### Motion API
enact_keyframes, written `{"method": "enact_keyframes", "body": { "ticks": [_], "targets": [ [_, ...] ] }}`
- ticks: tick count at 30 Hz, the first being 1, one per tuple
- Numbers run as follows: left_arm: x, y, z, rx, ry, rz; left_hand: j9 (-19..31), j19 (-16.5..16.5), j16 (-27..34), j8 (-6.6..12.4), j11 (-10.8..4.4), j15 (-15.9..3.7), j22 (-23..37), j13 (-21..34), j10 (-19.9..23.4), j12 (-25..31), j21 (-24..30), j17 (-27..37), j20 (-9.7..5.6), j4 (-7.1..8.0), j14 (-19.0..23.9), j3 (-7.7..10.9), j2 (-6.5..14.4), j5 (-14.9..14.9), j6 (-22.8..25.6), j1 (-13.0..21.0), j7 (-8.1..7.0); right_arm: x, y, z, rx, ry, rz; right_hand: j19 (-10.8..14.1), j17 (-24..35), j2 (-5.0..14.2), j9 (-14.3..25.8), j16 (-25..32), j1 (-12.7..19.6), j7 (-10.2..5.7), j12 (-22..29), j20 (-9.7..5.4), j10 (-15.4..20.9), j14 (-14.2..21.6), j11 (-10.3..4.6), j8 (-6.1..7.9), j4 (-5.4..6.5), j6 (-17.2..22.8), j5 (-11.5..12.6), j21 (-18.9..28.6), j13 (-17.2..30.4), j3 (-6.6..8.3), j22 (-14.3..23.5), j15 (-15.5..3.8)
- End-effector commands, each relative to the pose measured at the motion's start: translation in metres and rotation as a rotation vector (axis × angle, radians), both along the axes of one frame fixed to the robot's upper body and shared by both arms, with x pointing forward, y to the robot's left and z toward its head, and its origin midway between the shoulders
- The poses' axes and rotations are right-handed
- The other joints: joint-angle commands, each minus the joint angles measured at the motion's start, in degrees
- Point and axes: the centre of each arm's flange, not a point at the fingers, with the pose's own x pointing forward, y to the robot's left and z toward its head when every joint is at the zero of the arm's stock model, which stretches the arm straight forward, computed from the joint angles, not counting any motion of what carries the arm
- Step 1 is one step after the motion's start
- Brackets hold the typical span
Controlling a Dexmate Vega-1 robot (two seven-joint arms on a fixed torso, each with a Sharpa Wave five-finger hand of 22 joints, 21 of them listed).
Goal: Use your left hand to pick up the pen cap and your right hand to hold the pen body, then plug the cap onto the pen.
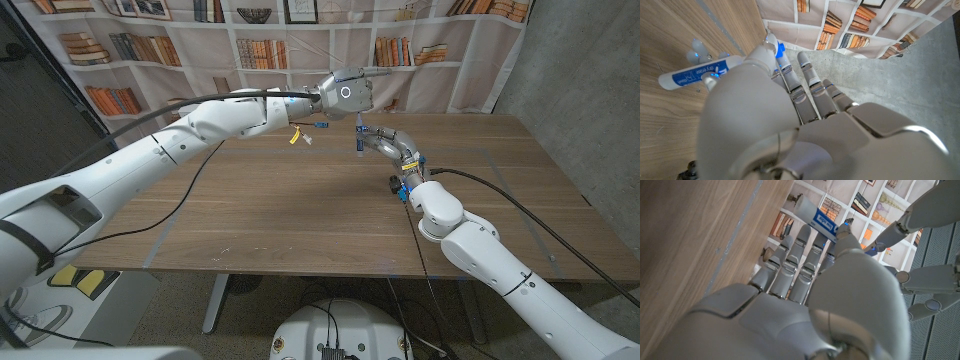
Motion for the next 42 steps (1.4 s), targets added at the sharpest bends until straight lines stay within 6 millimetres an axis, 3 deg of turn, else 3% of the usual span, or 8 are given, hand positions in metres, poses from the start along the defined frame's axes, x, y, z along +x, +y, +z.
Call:
{"method": "enact_keyframes", "body": {
  "ticks": [1, 42],
  "targets": [
    [-0.0036, 0.0007, -0.0021, -0.002, -0.001, -0.007, 0.14, 0.42, -0.03, 0.21, -2.55, -6.60, 0.14, 2.99, 2.93, 0.15, -0.02, 0.12, -3.71, 2.74, -0.10, 3.46, 0.05, 0.31, 0.01, 0.35, -0.32, -0.0004, 0.0022, -0.0012, -0.002, 0.002, 0.003, 0.63, 0.16, 0.68, 0.14, -0.17, 0.13, -2.50, 0.59, -5.50, 4.82, 0.53, -4.25, 0.38, 1.15, 3.11, 0.41, -0.01, 0.17, 1.57, 0.16, -4.84],
    [0.0026, 0.0059, -0.0066, -0.026, 0.020, 0.011, 0.12, 0.42, 0.01, 0.46, -2.54, -6.62, 0.15, 2.92, 3.02, 0.15, -0.04, 0.15, -3.66, 2.68, -0.24, 3.54, -0.06, 0.28, 0.06, 0.34, -0.34, -0.0007, -0.0014, -0.0021, 0.009, 0.002, 0.000, 0.64, 0.16, 0.76, 0.17, -0.19, -0.11, -2.52, 0.62, -5.45, 4.81, 0.55, -4.23, 0.29, 1.15, 3.10, 0.43, -0.02, 0.21, 1.83, 0.17, -4.79]
  ]
}}
